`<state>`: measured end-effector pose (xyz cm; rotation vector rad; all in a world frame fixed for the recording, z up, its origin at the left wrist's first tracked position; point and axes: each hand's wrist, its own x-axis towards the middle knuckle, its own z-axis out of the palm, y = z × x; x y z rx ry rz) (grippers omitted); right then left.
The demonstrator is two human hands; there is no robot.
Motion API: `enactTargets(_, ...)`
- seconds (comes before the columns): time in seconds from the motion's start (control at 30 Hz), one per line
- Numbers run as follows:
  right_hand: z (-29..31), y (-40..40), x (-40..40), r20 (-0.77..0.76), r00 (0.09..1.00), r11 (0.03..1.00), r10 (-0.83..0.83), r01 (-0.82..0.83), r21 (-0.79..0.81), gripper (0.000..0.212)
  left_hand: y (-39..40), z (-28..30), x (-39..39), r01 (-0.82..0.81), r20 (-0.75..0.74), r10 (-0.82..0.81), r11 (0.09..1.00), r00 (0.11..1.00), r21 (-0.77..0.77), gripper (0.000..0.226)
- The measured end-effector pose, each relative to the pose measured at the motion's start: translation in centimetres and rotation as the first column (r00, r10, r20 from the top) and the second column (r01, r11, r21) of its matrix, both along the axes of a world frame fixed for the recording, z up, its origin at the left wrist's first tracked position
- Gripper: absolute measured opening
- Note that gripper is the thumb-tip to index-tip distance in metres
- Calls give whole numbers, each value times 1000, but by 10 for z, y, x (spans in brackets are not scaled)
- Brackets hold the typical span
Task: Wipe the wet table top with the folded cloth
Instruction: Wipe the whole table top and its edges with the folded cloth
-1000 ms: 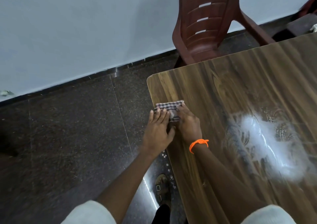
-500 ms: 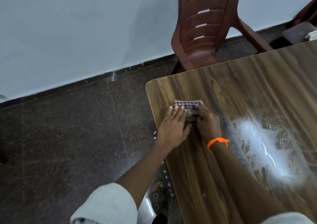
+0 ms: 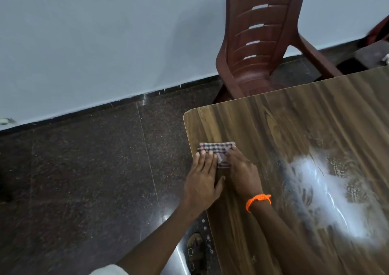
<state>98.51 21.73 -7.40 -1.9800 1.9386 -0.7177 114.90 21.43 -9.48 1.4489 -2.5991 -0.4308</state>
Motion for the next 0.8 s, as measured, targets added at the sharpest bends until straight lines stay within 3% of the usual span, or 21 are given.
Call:
enactTargets(0.33, 5, -68, -56, 73, 968, 967, -238, 244, -72, 38, -95, 13, -66, 126, 102, -122, 991, 987, -33, 65)
enactTargets(0.5, 9, -121, -44, 72, 975, 973, -211, 217, -83, 29, -145, 13, -57, 71, 105, -65, 996, 992, -55, 62)
enactTargets(0.63, 7, -146, -19, 44, 981, 982, -190, 189, 9, 14, -165, 13, -33, 21, 85, -15, 997, 996, -71, 60)
enactTargets(0.8, 7, -152, 17, 95, 992, 996, -84, 81, 32, 16, -163, 7, 13, -32, 43, 36, 996, 998, -88, 60)
